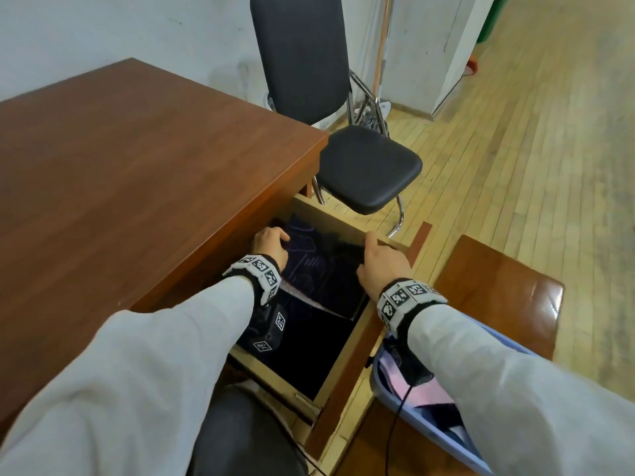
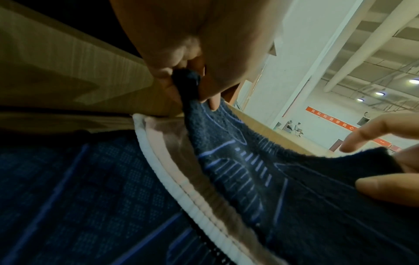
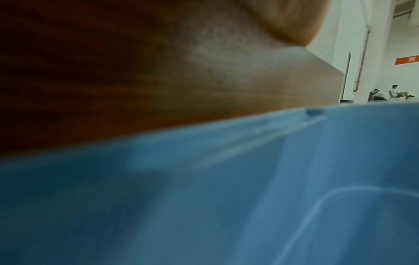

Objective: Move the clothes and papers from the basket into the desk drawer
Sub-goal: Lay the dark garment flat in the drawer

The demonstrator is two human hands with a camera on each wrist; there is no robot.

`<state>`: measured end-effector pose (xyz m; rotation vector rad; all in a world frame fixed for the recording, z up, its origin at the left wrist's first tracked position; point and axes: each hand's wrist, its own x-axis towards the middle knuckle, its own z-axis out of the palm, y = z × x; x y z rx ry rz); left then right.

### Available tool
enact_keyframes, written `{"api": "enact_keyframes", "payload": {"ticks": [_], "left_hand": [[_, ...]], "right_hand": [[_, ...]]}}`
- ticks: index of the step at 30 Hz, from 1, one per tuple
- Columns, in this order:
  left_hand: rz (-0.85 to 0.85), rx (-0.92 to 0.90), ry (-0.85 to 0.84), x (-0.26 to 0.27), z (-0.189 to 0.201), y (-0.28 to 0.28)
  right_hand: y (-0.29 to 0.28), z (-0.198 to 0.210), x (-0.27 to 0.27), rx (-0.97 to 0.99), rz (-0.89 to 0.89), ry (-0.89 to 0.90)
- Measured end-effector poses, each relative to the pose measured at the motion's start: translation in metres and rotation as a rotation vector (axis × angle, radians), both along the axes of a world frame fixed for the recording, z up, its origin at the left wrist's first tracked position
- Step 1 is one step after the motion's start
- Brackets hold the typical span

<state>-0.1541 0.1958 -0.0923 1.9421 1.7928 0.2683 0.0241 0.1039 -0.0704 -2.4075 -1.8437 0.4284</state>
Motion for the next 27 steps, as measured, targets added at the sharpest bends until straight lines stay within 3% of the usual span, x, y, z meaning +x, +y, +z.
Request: {"api": "enact_keyframes", "payload": {"ticks": [9,16,24,27], "left_hand": [[0.002,-0.072,0.005,0.008,-0.018,0.001],[0.015,-0.072,0.031,0.007,-0.023,0.001],[-0.112,0.073,0.125,0.007,-0.024,-0.003],[-0.135,0.067,0.258,0.003,-0.022,-0.004]], "right_hand": [[0.013,-0.007,0.001,-0.134,0.078,-0.224],[0.009,-0.013,0.003,0.003,0.084,-0.223],[0.009,-0.006,0.001,-0.13,0.17,-0.304],[0.009,-0.005,0.001,-0.135,0.167,-0.321]]}}
